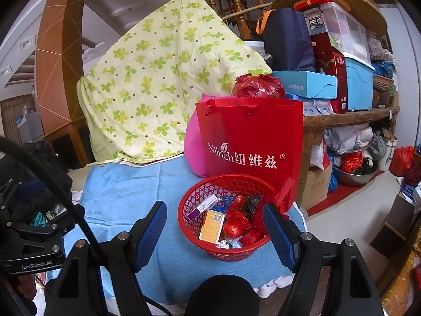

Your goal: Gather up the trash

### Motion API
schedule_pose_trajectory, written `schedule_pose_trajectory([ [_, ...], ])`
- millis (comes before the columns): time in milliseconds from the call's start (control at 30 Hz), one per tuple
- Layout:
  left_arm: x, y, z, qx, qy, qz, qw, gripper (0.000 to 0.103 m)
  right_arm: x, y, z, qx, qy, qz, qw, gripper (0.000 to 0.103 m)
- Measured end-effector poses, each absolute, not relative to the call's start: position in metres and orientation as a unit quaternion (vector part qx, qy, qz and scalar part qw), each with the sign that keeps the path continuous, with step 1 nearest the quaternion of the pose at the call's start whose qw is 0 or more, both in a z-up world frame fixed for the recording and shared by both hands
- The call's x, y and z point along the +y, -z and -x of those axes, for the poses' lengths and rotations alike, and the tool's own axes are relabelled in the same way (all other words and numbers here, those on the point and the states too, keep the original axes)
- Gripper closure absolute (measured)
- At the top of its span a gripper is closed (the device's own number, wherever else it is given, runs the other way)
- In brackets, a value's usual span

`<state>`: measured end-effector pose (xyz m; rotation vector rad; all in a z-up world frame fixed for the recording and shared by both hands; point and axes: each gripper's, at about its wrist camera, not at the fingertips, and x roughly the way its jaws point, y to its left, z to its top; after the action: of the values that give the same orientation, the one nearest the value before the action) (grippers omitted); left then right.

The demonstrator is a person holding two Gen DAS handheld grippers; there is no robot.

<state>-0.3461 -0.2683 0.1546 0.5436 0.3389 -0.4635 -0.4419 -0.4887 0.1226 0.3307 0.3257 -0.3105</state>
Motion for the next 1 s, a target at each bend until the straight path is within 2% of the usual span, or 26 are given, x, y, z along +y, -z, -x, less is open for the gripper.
schedule_pose_trajectory([
  [267,-0.267,-0.152,0.339,0.16,0.241,-0.264,0.92,0.003,-0.499,-0.117,0.428,0.169,0.156,-0.166,0.959,0.025],
  [533,-0.248,-0.153,0.31,0.176,0.253,-0.211,0.928,0.003,-0.5,-0.114,0.408,0.186,0.159,-0.159,0.957,0.025],
  [1000,-0.273,-0.138,0.325,0.169,0.252,-0.276,0.912,0.003,-0.504,-0.104,0.402,0.192,0.151,-0.166,0.955,0.025],
])
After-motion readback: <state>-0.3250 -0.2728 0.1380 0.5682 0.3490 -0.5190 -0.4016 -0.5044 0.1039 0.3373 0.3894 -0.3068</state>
